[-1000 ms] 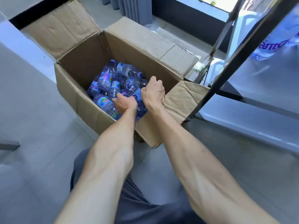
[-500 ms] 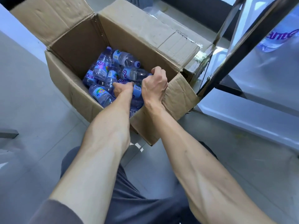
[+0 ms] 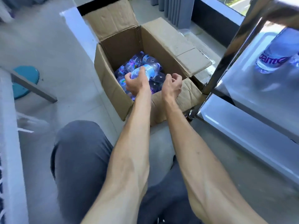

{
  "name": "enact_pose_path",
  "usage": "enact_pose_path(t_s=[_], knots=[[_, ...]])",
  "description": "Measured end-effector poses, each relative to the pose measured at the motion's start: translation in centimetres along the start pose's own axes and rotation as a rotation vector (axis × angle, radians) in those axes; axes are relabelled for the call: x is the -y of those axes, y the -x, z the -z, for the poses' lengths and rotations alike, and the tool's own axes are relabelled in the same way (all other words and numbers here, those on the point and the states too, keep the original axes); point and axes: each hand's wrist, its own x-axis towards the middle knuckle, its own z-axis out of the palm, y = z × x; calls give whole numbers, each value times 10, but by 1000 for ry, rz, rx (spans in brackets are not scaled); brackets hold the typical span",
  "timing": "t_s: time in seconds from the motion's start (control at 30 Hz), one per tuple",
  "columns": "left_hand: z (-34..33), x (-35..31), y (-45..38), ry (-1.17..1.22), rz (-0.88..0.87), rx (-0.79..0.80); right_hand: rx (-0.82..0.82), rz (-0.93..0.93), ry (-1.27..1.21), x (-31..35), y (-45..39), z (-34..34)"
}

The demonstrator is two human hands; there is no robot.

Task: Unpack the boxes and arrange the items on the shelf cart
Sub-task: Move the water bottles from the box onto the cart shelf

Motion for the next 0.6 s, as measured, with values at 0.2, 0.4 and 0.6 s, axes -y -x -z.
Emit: enact_pose_path(t_s=[0.2,0.4,0.6], knots=[[69,5,68,378,82,50,308,-27,-202,20,27,23],[122,19,107,370,315,365,273,60,-218,49,66,61],[168,53,129,190,413,680,273,315,-118,54,130,96]])
